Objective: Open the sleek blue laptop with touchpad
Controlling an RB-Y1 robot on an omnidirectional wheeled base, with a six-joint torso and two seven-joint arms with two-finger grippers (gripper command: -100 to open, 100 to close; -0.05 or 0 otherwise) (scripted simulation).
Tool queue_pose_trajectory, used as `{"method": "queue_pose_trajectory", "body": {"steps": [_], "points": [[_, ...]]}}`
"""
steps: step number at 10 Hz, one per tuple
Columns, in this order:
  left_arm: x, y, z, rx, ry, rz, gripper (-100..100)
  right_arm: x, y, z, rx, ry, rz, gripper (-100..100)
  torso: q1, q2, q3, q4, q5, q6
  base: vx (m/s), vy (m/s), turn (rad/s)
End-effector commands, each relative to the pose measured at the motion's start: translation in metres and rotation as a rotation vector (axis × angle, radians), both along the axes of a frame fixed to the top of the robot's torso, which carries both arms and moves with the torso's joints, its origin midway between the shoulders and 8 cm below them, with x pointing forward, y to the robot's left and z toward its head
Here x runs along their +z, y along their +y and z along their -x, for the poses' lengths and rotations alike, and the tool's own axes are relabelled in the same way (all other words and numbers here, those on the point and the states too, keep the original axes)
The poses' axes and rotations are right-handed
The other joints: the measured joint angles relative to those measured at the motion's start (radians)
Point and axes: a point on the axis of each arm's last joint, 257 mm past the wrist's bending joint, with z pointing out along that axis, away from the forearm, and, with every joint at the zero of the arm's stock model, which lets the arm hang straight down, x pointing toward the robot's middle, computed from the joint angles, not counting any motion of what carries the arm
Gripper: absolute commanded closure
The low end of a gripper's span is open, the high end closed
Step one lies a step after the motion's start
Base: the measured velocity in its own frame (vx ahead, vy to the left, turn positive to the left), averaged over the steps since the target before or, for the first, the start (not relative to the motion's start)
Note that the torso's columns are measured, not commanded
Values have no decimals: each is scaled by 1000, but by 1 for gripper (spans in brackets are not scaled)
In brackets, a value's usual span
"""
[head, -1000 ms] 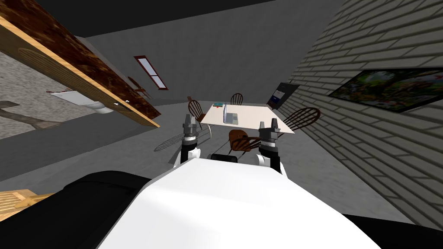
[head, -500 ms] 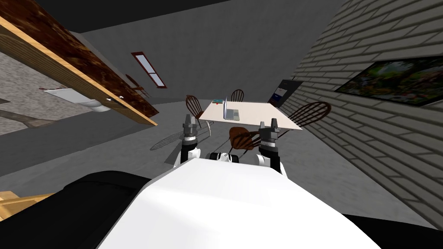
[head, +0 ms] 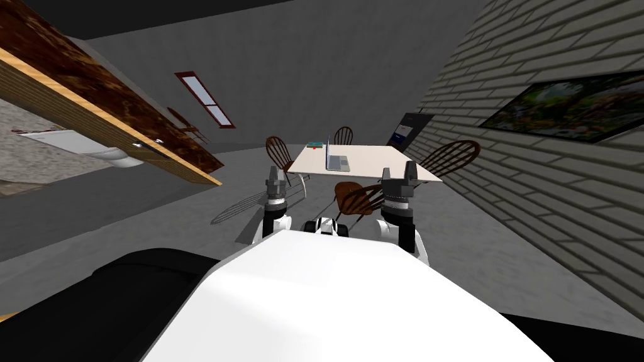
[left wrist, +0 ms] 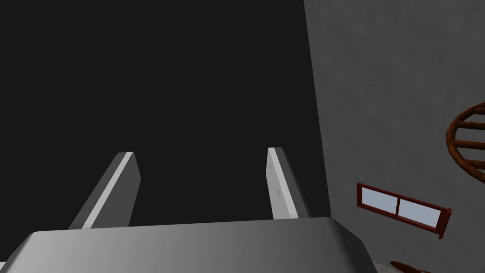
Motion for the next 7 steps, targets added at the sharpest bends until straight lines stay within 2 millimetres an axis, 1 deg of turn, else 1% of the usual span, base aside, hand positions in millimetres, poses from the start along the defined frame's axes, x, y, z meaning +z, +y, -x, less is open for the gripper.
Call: {"method": "queue_pose_trajectory", "body": {"steps": [1, 4, 7], "points": [[0, 0, 0, 0, 0, 0, 0, 20, 2, 2, -25, -51, 85, -100, -1, -1, -1, 0, -1, 0, 30, 187, -117], [0, 0, 0, 0, 0, 0, 0, 35, 2, 2, -73, -84, 198, -100, -4, -1, -1, 0, -1, 0, 26, 193, -133], [0, 0, 0, 0, 0, 0, 0, 40, 0, -4, -141, -91, 330, -100, -1, -1, -1, 0, -1, 0, 32, 219, -116]]}}
